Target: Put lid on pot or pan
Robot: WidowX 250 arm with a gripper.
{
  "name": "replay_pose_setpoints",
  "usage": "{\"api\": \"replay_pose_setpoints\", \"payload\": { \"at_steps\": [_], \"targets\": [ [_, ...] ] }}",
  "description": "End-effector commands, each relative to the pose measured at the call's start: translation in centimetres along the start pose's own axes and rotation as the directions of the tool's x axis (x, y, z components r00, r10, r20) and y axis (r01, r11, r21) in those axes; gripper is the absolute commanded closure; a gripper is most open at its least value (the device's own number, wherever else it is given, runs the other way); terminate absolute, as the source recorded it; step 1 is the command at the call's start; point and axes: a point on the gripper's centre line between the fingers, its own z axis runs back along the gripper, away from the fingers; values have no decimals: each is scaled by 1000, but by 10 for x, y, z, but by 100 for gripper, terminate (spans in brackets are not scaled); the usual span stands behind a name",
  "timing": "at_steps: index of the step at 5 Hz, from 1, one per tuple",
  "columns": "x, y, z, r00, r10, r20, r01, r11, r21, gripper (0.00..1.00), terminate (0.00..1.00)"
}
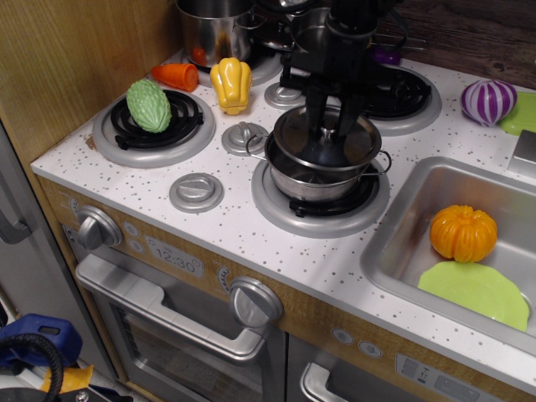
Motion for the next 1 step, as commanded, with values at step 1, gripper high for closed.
{"api": "replay_pose_setpoints", "payload": {
  "at_steps": [1],
  "targets": [
    [9,3,25,997,5,83,-2,999,-35,0,100]
  ]
}}
